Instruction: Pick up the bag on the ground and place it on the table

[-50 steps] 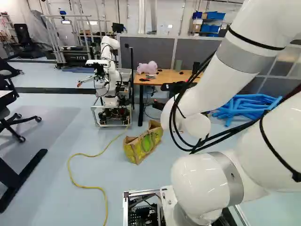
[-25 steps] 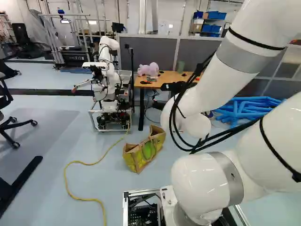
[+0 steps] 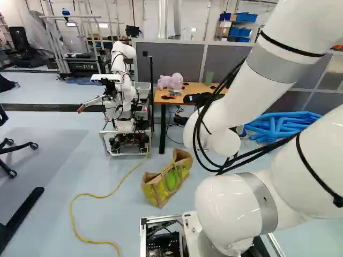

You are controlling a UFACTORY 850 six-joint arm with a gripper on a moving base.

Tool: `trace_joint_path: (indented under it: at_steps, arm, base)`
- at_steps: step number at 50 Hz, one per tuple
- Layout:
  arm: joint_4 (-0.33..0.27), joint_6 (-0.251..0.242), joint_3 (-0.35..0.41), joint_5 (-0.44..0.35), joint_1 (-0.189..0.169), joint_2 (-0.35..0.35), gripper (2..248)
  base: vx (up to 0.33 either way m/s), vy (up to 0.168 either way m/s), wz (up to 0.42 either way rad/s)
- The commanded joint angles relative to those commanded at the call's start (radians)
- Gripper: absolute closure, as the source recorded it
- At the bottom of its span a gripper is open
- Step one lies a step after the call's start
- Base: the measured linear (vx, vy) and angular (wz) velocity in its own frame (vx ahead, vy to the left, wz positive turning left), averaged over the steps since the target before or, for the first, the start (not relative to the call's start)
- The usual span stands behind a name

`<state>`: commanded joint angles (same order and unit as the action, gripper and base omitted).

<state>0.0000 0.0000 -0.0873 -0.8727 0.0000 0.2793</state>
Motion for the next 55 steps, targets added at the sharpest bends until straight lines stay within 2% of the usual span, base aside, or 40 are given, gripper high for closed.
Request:
trace_joint_path:
  at_steps: [41,55]
  arm:
    - [0.000,0.000,0.000,0.000,0.000,0.000,3]
    - [0.000,0.000,-0.039,0.005,0.008,-0.046,3]
  base:
    - [0.148,0.052,-0.020]
    - [0.039,0.013,-0.003]
